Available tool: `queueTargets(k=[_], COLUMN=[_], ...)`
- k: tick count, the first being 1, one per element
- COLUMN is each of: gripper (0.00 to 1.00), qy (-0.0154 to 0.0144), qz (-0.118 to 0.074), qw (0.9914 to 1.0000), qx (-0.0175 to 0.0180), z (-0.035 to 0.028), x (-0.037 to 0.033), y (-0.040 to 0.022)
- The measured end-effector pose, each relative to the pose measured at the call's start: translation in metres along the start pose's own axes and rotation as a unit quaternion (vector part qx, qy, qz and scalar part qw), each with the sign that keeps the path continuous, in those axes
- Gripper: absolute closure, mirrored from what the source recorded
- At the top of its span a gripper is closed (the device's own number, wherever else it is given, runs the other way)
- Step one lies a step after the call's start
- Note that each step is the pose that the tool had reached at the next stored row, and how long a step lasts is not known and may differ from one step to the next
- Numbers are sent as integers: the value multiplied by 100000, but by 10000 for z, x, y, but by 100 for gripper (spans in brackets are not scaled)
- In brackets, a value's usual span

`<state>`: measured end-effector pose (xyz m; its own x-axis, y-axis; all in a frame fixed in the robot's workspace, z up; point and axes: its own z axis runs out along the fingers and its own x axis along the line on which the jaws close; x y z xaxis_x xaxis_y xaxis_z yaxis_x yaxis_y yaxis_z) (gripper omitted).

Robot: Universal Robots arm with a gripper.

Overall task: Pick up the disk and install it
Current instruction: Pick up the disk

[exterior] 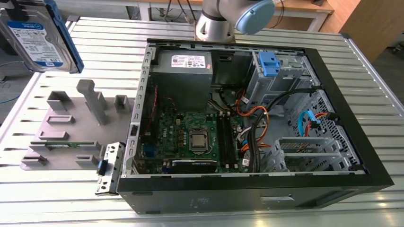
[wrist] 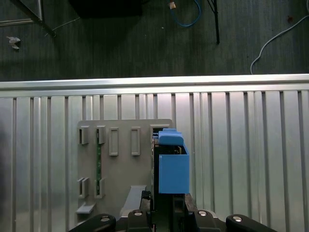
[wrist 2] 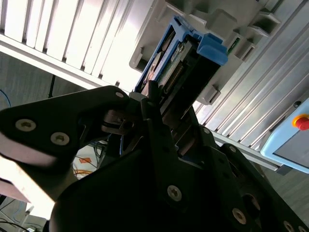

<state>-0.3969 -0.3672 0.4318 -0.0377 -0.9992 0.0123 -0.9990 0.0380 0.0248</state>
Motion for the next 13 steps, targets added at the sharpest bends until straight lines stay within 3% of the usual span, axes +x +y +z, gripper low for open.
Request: queueTargets(k=[13], gripper=[65], qy=[0], qz=[0], qw=[100000], qx=[0], z=[-71], x=[1], y=[2])
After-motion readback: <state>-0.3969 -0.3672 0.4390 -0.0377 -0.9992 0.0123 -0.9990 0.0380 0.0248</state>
